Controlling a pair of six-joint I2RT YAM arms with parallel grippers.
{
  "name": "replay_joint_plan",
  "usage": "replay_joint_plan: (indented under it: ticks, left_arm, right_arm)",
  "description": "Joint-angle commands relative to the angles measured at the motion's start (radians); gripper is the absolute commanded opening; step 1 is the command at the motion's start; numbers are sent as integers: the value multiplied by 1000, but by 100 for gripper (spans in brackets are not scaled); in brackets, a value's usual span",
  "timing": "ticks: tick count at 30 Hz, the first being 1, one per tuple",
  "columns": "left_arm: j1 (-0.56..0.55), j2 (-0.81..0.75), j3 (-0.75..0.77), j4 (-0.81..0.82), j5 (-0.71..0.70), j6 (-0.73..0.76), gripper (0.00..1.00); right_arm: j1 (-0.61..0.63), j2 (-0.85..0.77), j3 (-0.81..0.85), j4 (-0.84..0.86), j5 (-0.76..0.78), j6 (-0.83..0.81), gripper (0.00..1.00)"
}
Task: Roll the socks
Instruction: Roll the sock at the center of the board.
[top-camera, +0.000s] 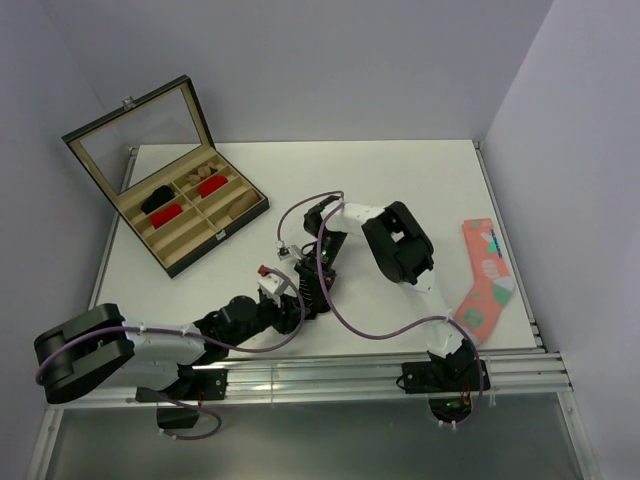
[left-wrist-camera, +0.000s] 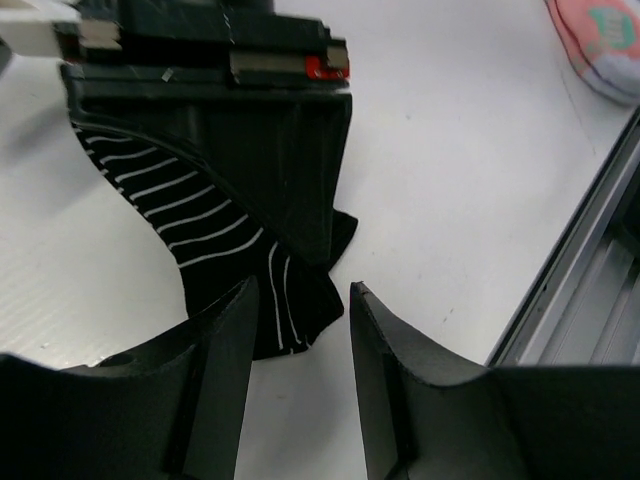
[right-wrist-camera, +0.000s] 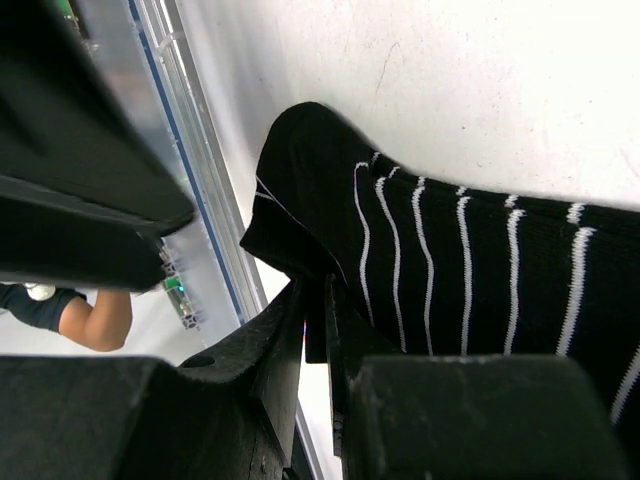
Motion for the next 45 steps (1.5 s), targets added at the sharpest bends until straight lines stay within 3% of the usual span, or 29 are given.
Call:
replay_joint_plan:
  ticks: [1, 16, 32, 45]
  left_arm:
    - [-11, 26, 45, 8, 76, 30, 47]
    - [-12, 186, 120, 39, 114, 64, 45]
    - [-11, 257, 157, 29, 108, 73, 43]
    - [-11, 292, 181, -27, 93, 78, 30]
  right_arm:
    - [-6, 0, 13, -26, 3, 1, 21]
    - [-8, -3, 9, -18, 19, 5, 21]
    - [-9, -6, -1, -15, 22, 7, 20]
    - [-9, -14, -10, -10, 15, 5, 20]
